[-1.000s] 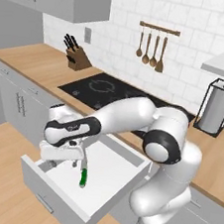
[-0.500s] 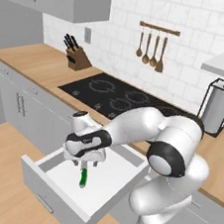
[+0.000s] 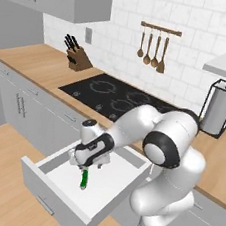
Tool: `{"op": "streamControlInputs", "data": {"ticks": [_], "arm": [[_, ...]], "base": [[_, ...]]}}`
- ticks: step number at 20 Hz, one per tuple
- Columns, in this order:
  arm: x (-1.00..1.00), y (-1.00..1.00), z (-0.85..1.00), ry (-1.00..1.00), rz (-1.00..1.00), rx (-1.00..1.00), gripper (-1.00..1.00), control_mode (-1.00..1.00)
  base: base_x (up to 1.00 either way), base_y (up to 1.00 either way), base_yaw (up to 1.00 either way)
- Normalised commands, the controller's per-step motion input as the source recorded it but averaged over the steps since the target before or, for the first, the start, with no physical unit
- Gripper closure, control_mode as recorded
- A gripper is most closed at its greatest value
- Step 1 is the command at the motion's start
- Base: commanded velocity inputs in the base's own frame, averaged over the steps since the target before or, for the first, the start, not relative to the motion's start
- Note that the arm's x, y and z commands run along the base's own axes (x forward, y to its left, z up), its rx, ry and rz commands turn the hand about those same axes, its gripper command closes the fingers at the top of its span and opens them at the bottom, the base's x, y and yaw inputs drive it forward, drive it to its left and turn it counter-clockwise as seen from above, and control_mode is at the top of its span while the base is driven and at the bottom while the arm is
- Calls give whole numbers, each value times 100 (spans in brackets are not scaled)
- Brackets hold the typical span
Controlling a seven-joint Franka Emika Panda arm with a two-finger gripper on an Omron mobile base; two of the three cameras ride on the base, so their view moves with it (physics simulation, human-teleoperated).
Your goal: Pick up the knife from the drawer and place it on the cutting board. Then place the meat from the plate to the cutting board.
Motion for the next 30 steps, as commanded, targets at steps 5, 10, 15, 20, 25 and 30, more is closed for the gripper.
{"op": "streamControlInputs", "data": {"ticks": [5, 10, 15, 20, 25, 30], "arm": [[21, 1, -35, 5, 20, 4, -100, -100], [2, 12, -46, 0, 18, 0, -100, -100], [4, 15, -32, 0, 11, 0, -100, -100], [5, 5, -29, 0, 6, 0, -100, -100], [1, 6, -35, 0, 5, 0, -100, -100], [0, 5, -32, 0, 4, 0, -100, -100]], "base": [[0, 0, 0], [0, 0, 0], [0, 0, 0], [0, 0, 0], [0, 0, 0], [0, 0, 0]]}}
